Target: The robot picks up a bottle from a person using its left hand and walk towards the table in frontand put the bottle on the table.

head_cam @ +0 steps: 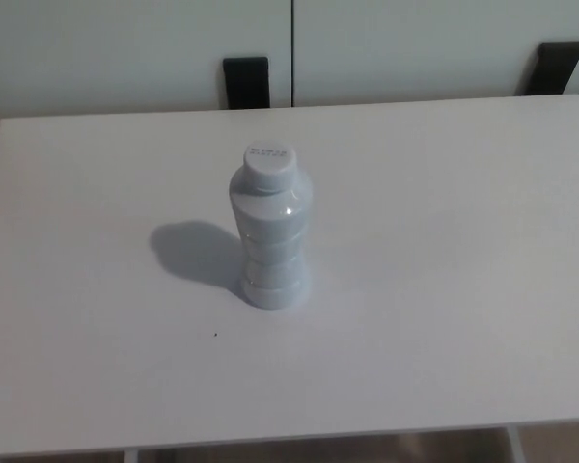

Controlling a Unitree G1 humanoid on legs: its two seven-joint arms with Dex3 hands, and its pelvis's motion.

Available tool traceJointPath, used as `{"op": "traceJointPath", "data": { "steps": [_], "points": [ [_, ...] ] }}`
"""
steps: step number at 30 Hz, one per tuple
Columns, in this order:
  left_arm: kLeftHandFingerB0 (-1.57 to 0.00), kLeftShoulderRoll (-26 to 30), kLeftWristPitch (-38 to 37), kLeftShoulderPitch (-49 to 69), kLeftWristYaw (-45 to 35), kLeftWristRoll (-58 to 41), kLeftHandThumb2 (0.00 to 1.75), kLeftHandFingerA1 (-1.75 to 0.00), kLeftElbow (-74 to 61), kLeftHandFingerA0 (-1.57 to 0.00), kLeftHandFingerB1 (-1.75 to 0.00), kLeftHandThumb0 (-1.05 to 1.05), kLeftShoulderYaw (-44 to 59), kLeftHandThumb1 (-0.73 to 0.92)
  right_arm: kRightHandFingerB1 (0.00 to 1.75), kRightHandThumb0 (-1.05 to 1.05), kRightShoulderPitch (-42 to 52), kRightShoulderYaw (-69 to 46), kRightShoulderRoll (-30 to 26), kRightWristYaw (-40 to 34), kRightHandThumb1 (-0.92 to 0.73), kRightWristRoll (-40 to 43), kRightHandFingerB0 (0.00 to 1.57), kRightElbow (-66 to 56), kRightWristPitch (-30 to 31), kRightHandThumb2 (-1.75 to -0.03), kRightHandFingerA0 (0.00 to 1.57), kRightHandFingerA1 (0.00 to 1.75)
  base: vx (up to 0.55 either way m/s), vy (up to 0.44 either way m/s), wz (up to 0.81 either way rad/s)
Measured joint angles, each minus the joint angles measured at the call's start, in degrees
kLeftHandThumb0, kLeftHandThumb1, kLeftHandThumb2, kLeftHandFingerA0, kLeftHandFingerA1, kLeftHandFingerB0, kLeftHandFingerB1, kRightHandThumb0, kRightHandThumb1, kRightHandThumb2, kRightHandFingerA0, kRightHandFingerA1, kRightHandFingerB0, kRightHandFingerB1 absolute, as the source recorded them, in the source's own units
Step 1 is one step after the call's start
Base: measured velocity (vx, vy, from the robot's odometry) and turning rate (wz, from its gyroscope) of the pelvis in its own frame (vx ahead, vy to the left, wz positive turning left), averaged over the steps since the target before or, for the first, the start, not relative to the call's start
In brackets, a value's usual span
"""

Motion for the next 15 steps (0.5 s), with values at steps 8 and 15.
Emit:
{"op": "traceJointPath", "data": {
  "steps": [8, 15],
  "points": [
    [-0.28, -0.1, -0.1, -11.5, 7.7, 3.0, 0.66, -0.37, 20.3, -0.31, -0.34, -0.68, -2.4, 0.87, 0.40, -0.41, 0.0, 0.2, 0.7, 0.0, -0.72, 0.0, 0.48, -0.1, 0.0, -0.61, 0.61, 0.47, 0.00, 0.000, 0.00],
    [-0.29, 0.0, -1.0, -19.9, 15.3, 7.0, 0.65, -0.39, 35.2, -0.30, -0.34, -0.68, -6.1, 0.83, 0.40, -0.42, -0.5, 0.1, 1.5, -0.1, -0.70, 0.1, 0.52, 0.0, 0.0, -0.61, 0.63, 0.47, 0.00, 0.000, 0.00]
  ]
}}
